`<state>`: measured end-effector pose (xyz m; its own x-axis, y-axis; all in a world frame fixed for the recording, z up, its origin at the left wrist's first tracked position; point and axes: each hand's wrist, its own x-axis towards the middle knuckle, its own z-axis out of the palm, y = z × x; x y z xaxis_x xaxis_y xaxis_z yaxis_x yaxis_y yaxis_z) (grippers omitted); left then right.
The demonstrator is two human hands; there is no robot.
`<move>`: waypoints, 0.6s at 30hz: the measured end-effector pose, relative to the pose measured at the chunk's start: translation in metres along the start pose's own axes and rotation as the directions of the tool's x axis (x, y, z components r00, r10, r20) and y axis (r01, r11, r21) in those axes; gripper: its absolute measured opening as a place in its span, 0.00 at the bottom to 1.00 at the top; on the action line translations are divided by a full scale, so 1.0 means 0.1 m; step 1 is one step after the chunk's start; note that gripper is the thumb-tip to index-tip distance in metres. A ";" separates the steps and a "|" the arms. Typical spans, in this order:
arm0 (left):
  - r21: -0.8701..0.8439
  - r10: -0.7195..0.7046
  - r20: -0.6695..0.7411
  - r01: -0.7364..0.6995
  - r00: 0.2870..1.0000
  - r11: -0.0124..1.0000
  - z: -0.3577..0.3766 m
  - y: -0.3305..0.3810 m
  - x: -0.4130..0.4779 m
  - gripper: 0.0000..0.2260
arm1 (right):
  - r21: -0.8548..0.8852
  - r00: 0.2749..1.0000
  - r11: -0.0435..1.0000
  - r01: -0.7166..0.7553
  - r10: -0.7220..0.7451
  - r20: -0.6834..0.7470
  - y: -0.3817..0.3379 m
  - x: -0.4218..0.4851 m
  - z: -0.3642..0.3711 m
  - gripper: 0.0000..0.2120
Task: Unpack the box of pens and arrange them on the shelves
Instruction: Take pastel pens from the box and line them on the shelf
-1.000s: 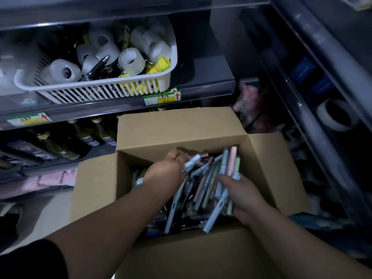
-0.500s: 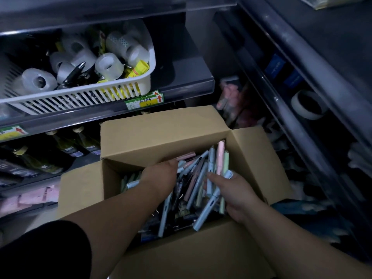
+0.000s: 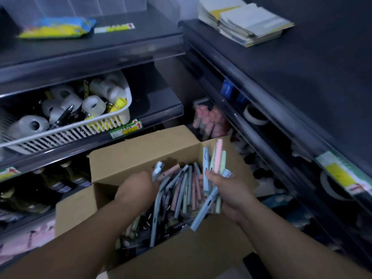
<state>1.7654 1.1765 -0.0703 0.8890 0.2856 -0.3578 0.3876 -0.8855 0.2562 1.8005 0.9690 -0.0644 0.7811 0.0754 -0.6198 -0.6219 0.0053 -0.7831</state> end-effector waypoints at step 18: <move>-0.473 0.629 -0.183 -0.629 0.755 0.617 0.53 2.97 -2.97 0.07 | 0.261 0.872 0.891 0.372 -0.240 -0.426 0.91 -3.08 -3.03 0.04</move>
<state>1.6032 0.8097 0.0649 0.9600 -0.2745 0.0554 -0.2047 -0.5527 0.8079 1.5199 0.6441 0.0401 0.8542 -0.3608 -0.3745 -0.2776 0.2927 -0.9150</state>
